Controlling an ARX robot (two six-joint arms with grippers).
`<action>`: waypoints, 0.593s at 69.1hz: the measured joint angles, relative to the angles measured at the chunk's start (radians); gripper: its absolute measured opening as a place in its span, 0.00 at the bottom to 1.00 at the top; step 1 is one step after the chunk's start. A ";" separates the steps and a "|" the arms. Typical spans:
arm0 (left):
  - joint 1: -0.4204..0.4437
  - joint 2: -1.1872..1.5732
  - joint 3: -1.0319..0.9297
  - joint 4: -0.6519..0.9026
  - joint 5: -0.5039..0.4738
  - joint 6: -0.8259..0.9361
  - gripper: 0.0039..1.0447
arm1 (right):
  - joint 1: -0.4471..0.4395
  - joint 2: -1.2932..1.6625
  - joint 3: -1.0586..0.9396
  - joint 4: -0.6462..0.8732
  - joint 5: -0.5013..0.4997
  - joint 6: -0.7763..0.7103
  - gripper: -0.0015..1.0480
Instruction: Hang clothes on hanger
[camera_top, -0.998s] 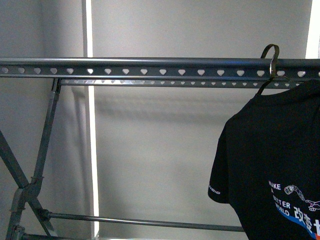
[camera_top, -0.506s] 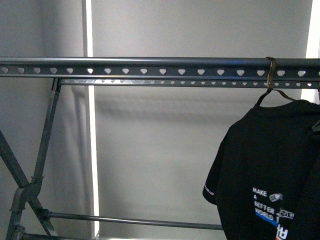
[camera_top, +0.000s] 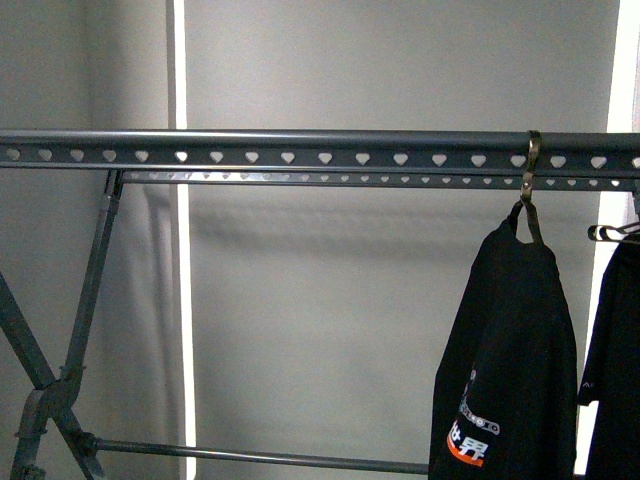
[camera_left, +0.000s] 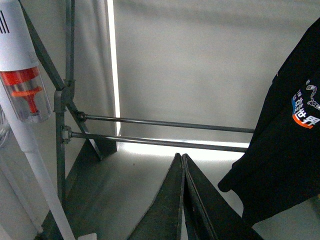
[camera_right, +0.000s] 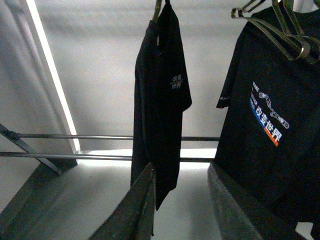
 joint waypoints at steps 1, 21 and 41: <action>0.000 -0.010 0.000 -0.009 0.002 0.000 0.03 | 0.014 -0.027 -0.025 0.002 0.015 -0.003 0.23; 0.000 -0.148 0.000 -0.146 0.000 0.000 0.03 | 0.204 -0.100 -0.091 -0.014 0.194 -0.009 0.02; 0.000 -0.210 0.000 -0.205 0.000 0.000 0.25 | 0.204 -0.100 -0.091 -0.014 0.194 -0.010 0.11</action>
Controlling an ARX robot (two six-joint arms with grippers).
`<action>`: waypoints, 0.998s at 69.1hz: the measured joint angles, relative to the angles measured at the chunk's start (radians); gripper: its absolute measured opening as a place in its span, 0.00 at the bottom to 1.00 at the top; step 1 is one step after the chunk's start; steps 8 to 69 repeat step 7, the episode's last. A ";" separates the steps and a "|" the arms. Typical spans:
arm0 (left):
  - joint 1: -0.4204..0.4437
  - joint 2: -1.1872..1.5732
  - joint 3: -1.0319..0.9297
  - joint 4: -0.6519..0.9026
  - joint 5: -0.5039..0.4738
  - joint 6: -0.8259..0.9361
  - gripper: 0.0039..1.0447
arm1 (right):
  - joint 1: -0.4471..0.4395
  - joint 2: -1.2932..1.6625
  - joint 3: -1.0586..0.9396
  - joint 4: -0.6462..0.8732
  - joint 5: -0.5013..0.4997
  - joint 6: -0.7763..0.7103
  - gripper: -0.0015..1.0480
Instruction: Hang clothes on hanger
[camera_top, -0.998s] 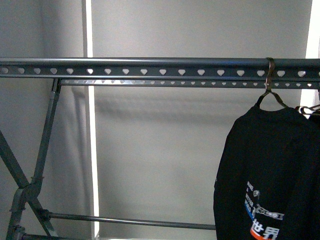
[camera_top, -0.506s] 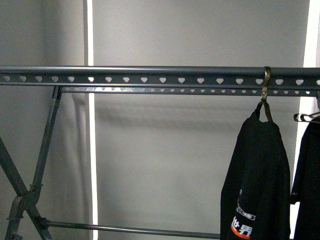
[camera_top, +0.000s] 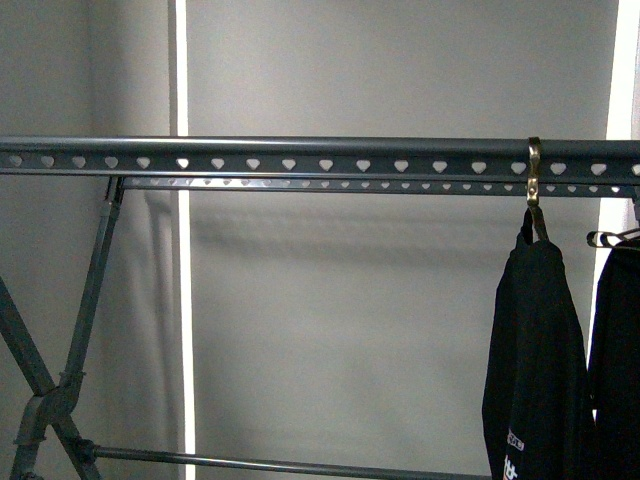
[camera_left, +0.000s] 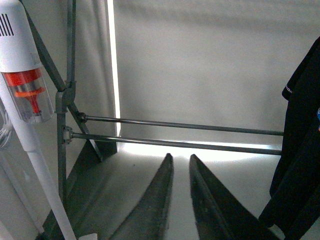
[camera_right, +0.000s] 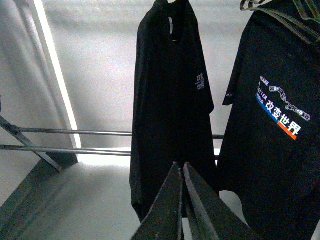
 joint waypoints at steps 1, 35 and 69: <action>0.000 0.000 0.000 0.000 0.000 0.000 0.28 | 0.000 0.000 0.000 0.000 0.000 0.000 0.14; 0.000 0.000 0.000 0.000 0.000 0.000 0.46 | 0.000 0.000 0.000 0.000 0.000 0.000 0.31; 0.000 0.000 0.000 0.000 0.000 0.000 0.46 | 0.000 0.000 0.000 0.000 0.000 0.000 0.31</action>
